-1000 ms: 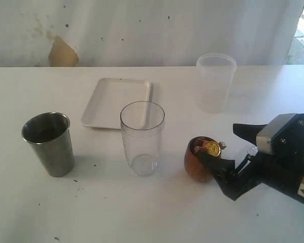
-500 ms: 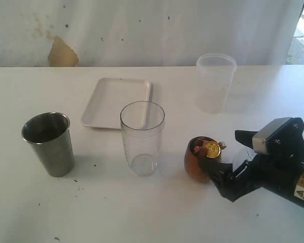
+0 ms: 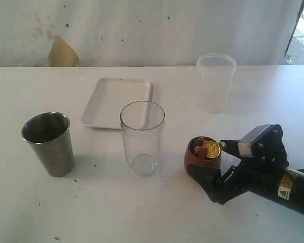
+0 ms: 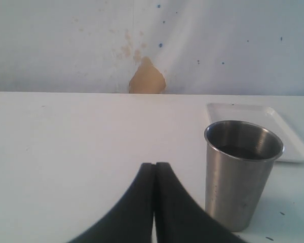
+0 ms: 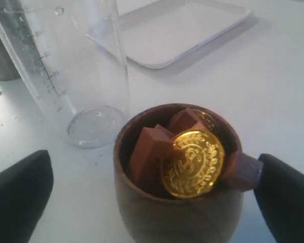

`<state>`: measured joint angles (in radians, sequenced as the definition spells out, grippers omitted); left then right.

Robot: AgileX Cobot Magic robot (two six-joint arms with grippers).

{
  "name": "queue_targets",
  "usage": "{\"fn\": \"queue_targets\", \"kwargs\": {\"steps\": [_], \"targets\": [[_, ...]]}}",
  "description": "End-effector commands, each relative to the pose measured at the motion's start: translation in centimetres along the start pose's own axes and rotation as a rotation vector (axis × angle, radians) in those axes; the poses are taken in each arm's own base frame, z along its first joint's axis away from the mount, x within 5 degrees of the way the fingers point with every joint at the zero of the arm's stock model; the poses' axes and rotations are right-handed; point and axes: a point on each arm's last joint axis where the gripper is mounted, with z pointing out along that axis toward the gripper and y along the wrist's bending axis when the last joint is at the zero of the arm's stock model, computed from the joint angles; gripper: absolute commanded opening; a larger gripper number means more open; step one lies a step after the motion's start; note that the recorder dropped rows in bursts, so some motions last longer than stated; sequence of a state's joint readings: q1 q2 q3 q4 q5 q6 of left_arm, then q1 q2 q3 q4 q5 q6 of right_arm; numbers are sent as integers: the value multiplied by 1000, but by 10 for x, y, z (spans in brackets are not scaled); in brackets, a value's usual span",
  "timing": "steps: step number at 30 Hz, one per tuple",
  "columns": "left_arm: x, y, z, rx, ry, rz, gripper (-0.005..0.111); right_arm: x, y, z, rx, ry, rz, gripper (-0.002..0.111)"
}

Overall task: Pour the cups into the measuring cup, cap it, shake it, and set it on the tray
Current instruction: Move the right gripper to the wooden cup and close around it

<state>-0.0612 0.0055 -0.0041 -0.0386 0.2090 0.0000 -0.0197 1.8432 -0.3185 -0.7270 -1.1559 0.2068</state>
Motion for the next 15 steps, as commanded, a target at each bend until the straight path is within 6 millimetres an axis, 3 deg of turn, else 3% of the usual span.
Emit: {"fn": "queue_targets", "kwargs": {"steps": [1,15], "targets": [[0,0,0,1,-14,3,0,4,-3,9,-33,2,1,104],[0,0,0,1,-14,3,0,20,-12,26,-53,17,44,104]]}}
